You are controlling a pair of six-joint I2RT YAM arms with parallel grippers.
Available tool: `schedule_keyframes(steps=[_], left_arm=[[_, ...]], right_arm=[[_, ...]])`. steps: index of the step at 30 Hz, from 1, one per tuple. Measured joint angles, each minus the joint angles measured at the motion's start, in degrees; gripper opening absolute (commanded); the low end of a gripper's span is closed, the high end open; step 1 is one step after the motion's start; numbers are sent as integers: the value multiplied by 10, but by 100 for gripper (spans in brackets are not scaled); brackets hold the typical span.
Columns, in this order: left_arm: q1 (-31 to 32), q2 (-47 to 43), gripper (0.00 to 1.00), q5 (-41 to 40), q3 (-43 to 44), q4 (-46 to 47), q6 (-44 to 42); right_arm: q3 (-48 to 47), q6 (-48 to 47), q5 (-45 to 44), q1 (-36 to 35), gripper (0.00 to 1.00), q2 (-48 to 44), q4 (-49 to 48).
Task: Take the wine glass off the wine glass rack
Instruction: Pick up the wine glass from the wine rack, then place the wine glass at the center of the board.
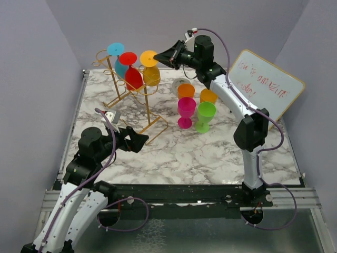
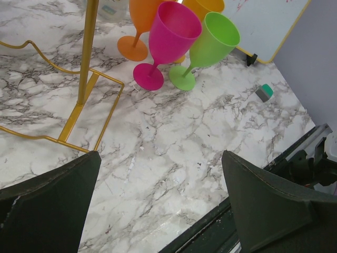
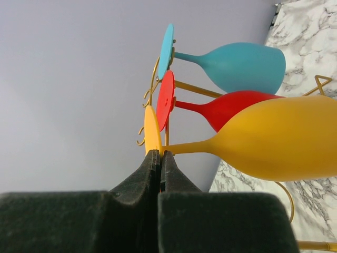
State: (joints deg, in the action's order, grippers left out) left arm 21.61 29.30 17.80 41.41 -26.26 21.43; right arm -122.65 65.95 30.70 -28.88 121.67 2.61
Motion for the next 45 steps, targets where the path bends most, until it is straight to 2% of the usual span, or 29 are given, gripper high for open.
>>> schedule_keyframes(steps=[7, 15, 22, 27, 34, 45], left_arm=[[0, 3, 99, 0, 2, 0, 0], [0, 10, 99, 0, 10, 0, 0], [0, 10, 99, 13, 13, 7, 11], [0, 6, 99, 30, 13, 41, 29], [0, 2, 99, 53, 13, 110, 56], [0, 18, 99, 112, -5, 211, 120]], right_arm=[[27, -29, -2, 8, 0, -35, -1], [124, -130, -63, 13, 1, -164, 9], [356, -235, -159, 16, 1, -361, -57], [441, -332, -166, 20, 1, -445, -77], [503, -420, -110, 20, 1, -527, -65], [606, -434, 90, 20, 1, -588, -80]])
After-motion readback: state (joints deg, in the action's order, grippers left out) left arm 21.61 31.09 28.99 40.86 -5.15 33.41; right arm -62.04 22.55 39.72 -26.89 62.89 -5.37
